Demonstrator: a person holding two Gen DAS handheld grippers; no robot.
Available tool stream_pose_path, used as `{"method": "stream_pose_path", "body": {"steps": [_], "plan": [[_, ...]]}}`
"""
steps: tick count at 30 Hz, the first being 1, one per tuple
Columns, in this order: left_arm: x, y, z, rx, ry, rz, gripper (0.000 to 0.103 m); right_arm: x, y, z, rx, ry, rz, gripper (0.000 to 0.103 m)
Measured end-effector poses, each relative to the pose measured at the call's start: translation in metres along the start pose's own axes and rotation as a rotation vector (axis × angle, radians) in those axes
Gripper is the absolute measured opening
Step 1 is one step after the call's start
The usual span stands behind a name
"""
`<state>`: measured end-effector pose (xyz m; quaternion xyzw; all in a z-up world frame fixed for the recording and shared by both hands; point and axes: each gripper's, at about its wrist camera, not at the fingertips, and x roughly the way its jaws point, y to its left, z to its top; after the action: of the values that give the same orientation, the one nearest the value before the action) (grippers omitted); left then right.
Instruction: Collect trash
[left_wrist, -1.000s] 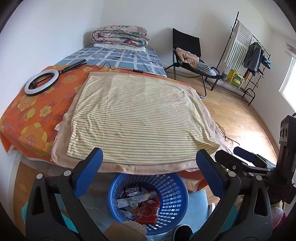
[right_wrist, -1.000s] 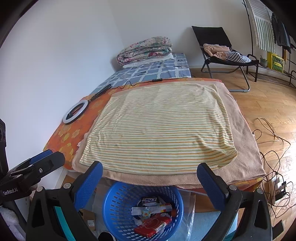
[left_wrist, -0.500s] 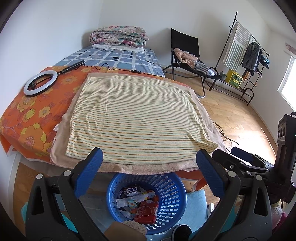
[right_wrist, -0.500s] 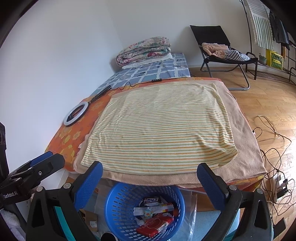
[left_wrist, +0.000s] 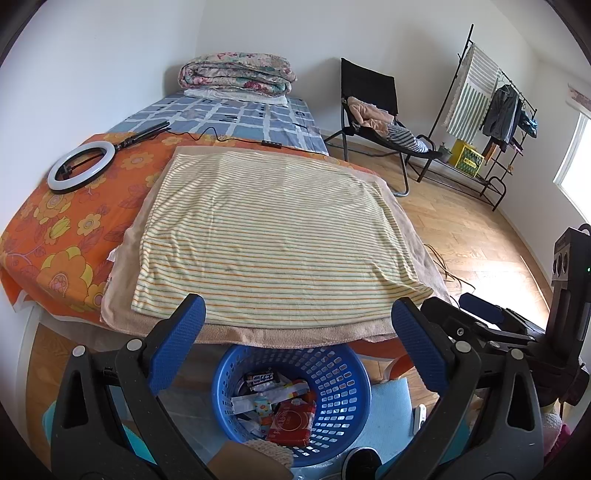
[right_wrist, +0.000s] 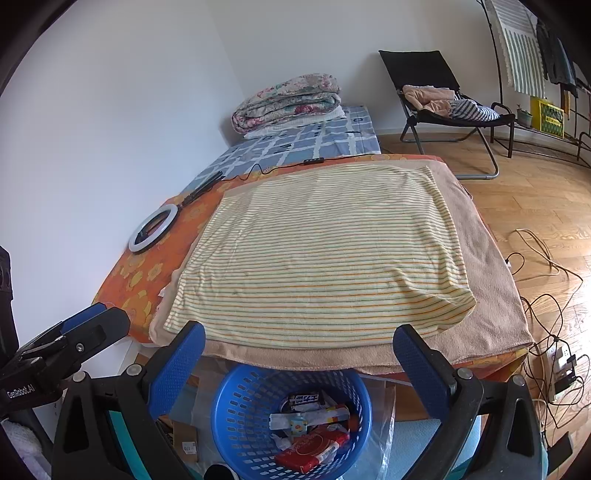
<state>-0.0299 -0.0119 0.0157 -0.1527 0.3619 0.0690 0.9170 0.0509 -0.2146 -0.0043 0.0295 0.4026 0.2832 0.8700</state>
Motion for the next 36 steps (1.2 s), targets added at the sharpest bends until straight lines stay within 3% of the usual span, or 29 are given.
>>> {"method": "stream_pose_path", "body": {"steps": [36], "plan": [[-0.0004,0.0018,-0.0015,-0.005,0.000,-0.003,0.102,-0.0014,0.0054,-0.0009,0.019,0.007,0.010,0.103]]}}
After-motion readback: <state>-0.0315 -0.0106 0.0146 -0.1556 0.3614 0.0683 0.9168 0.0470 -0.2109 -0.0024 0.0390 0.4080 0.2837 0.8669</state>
